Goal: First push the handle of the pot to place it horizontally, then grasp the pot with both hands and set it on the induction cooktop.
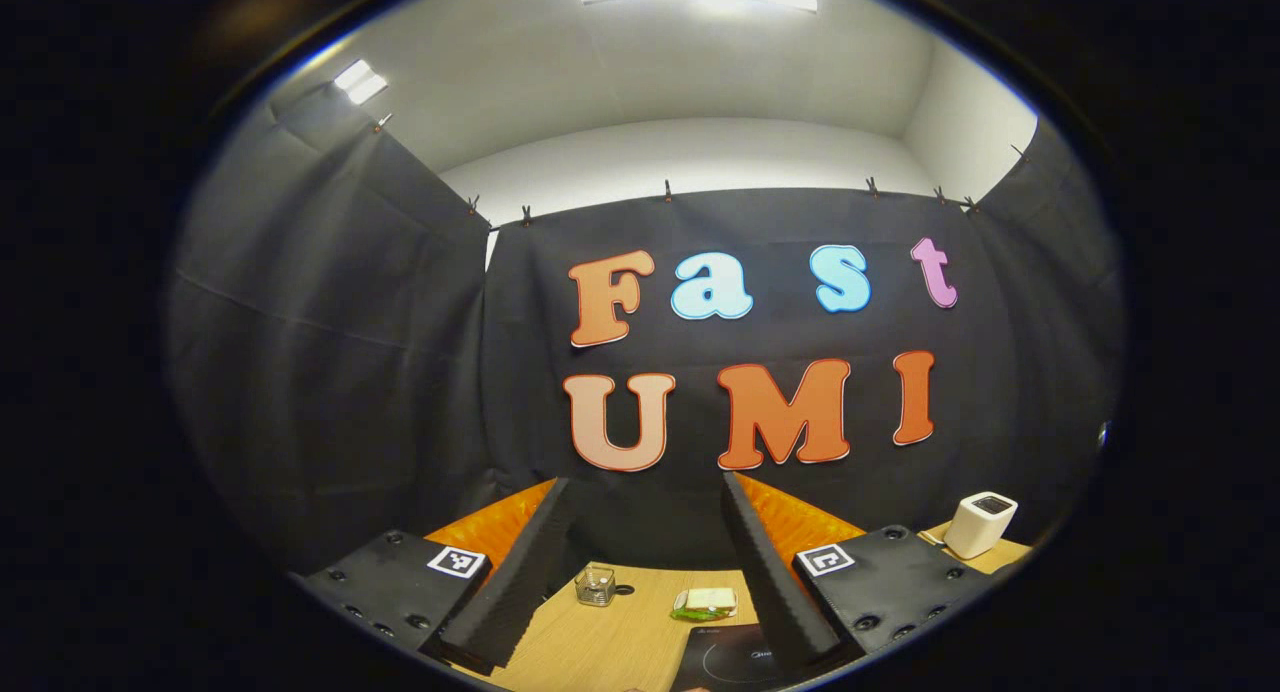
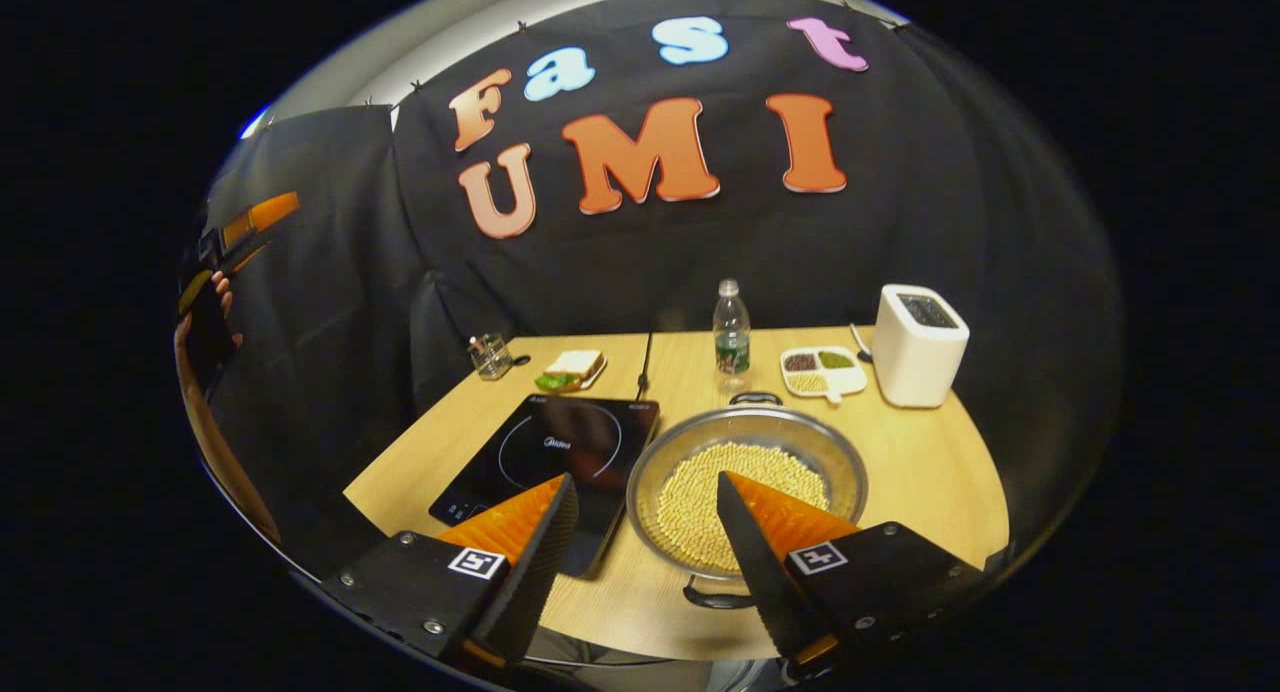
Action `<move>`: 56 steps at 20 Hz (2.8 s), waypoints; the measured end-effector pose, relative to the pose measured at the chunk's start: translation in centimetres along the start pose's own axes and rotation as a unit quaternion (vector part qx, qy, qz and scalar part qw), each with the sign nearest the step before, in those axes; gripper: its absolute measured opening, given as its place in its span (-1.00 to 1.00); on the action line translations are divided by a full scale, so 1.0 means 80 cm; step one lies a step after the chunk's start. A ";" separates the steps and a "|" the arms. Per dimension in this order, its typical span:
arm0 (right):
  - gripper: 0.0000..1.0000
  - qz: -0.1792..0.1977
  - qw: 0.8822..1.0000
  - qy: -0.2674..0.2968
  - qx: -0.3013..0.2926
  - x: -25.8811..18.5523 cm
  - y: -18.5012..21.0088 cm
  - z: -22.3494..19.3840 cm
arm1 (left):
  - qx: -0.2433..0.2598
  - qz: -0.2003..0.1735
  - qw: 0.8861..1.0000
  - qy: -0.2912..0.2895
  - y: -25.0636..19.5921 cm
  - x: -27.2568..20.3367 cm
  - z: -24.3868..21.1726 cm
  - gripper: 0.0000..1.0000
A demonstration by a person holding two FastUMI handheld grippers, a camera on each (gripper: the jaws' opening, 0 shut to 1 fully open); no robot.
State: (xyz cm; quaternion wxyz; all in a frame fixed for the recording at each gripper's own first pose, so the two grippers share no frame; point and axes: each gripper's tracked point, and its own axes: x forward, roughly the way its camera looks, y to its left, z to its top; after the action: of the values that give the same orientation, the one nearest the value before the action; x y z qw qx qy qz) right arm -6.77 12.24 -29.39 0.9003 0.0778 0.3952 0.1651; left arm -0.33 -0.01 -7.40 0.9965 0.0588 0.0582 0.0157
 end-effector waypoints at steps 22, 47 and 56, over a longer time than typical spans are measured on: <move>-0.96 -0.010 0.966 0.251 0.062 0.088 0.001 -0.175 | 0.022 0.004 0.999 0.048 0.011 0.003 -0.050 0.97; -0.99 -0.081 0.960 0.246 0.106 0.086 -0.097 -0.192 | 0.006 -0.034 0.997 0.074 -0.035 0.027 -0.087 0.97; -1.00 -0.102 0.955 0.250 0.122 0.081 -0.140 -0.185 | 0.000 -0.034 0.995 0.089 -0.040 0.034 -0.105 0.97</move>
State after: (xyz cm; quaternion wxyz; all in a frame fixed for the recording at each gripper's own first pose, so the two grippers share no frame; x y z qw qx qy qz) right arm -10.95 4.23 -46.86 0.7682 0.1021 0.6309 0.0370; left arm 1.49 -2.09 -16.38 0.9872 0.0553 0.1487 -0.0126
